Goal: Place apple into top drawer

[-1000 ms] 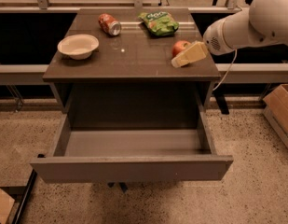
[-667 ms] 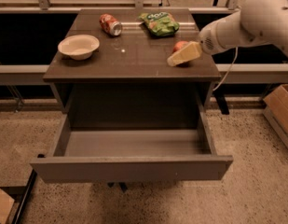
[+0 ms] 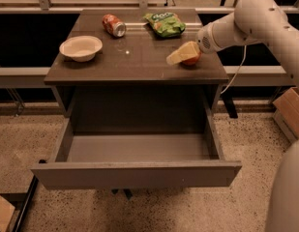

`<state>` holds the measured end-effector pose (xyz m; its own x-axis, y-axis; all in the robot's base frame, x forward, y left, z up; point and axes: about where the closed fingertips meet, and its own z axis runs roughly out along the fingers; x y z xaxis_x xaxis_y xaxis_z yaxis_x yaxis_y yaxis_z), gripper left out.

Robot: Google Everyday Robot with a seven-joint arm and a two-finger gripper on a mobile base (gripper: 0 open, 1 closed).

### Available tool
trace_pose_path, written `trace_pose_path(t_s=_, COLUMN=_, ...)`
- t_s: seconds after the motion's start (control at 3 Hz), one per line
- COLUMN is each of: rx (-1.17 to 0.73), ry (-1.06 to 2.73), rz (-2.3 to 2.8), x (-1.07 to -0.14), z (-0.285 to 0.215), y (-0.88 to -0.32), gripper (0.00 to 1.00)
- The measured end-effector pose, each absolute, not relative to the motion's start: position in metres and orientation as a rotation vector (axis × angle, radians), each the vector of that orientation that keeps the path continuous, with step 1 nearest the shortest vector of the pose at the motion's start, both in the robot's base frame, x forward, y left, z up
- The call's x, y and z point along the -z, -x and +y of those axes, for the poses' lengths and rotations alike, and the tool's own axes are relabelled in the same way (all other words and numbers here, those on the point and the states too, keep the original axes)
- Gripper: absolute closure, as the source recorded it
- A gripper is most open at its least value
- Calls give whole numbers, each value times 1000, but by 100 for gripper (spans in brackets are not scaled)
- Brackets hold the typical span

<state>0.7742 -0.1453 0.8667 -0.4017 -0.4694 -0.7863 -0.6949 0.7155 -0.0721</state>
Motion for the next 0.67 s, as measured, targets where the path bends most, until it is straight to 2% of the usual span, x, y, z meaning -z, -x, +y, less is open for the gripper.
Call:
trace_pose_path(t_s=0.33, rx=-370, ry=856, rz=2118, x=-849, z=-148, y=-792, gripper=3)
trace_pose_path(t_s=0.67, rx=-374, ry=829, rz=2154, x=-838, z=-154, y=-798, gripper=27)
